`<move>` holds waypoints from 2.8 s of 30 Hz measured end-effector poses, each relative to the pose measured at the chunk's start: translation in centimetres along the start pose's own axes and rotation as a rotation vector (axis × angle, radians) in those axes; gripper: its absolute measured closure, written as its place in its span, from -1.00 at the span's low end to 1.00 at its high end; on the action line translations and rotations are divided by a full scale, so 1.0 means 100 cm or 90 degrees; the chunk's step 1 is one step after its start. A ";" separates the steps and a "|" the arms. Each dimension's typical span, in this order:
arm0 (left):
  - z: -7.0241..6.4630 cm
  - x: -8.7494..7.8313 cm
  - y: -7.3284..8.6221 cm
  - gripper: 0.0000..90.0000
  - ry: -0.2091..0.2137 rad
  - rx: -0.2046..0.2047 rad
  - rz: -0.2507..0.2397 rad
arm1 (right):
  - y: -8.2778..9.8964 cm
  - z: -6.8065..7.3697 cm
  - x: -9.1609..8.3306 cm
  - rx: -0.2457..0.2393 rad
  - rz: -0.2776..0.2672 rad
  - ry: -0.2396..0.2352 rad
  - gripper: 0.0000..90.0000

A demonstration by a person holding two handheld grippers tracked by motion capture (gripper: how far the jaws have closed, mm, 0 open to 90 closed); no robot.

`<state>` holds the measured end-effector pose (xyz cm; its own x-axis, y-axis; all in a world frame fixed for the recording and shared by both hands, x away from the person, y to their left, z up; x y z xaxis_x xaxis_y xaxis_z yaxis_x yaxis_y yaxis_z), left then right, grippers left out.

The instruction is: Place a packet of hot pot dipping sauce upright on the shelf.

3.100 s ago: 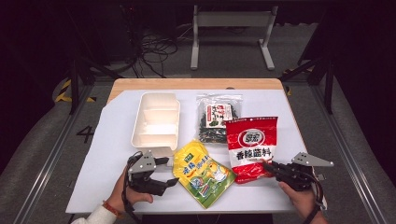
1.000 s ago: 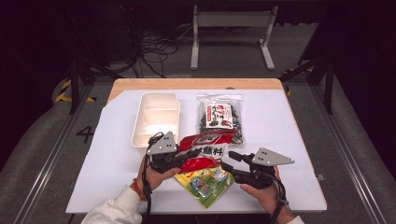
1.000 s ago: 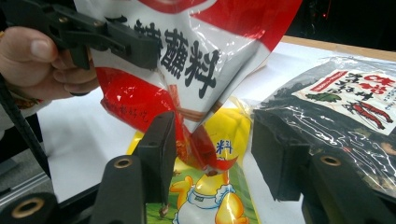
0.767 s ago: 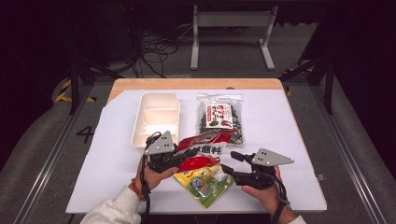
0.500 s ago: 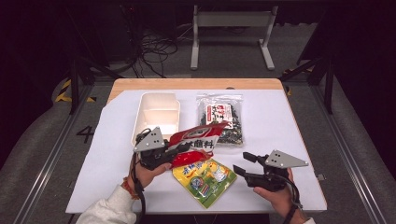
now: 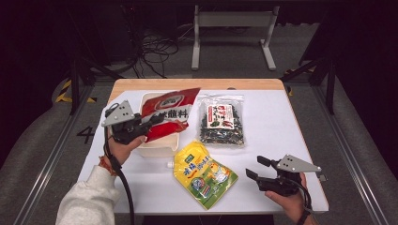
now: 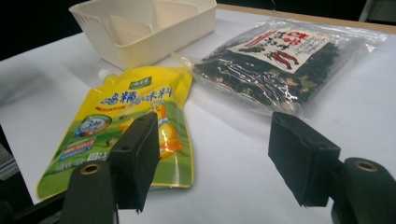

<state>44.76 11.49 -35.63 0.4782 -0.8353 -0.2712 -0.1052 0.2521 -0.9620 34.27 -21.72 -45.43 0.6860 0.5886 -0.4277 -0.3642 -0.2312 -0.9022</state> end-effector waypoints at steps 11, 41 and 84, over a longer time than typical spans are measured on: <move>0.049 0.010 -0.002 0.94 -0.032 0.006 0.033 | 0.021 -0.005 -0.010 0.015 0.034 0.031 -0.27; 0.134 0.077 0.039 0.93 -0.010 -0.016 0.080 | 0.043 -0.016 -0.016 0.054 0.068 0.076 -0.29; 0.146 0.062 0.086 1.00 -0.092 0.010 0.274 | 0.045 -0.006 0.001 0.031 0.107 0.027 -0.33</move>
<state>59.50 15.60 -45.09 0.5105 -0.5770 -0.6376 -0.3076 0.5699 -0.7620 33.08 -23.21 -49.57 0.6381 0.5116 -0.5754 -0.5051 -0.2859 -0.8143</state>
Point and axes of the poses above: each handheld gripper's, and its own axes: x roughly forward along the jaws, y roughly out of its underside, z roughly to its left, the point moved 9 cm from there along x, roughly forward along the jaws, and after that the axes turned 3 degrees about y, right-handed, at the moved point
